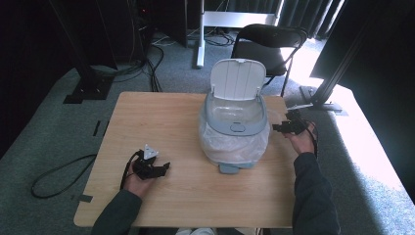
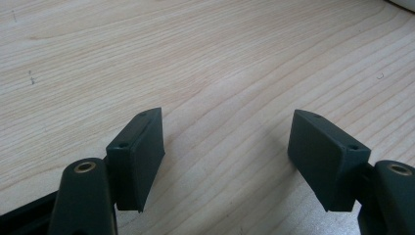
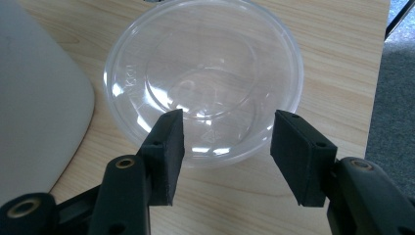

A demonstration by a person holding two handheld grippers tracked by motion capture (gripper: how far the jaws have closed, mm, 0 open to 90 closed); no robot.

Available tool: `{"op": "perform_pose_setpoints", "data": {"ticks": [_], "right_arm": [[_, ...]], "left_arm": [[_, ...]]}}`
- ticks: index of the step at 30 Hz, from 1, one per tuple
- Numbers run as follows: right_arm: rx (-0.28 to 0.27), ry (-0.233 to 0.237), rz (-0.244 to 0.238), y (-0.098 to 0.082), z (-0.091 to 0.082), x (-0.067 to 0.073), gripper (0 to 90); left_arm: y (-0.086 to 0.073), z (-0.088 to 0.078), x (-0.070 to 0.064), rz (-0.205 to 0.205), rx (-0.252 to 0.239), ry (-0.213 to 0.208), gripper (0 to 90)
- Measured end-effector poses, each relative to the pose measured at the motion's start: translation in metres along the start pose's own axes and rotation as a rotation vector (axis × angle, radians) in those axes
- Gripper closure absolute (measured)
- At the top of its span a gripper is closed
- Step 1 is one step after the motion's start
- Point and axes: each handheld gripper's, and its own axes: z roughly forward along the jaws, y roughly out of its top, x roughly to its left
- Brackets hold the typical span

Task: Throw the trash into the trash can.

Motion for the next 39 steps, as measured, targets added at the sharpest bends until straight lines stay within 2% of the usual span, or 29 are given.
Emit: {"op": "perform_pose_setpoints", "data": {"ticks": [12,17,26,29,39], "right_arm": [[0.02,0.007,-0.032,-0.005,-0.01,0.001,45.4],[-0.009,0.007,-0.021,-0.002,-0.011,0.002,45.4],[0.002,-0.039,-0.018,0.001,-0.002,0.005,45.4],[0.012,-0.029,-0.011,0.0,0.0,0.006,45.2],[0.041,-0.002,-0.036,-0.005,-0.006,0.007,45.5]], "left_arm": [[0.0,0.0,0.0,0.001,0.002,0.0,29.7],[0.0,0.0,0.0,0.001,0.002,0.001,29.7],[0.0,0.0,0.0,0.001,0.001,0.0,29.6],[0.0,0.0,0.0,0.001,0.001,0.0,29.6],[0.0,0.0,0.0,0.002,0.002,0.0,29.6]]}}
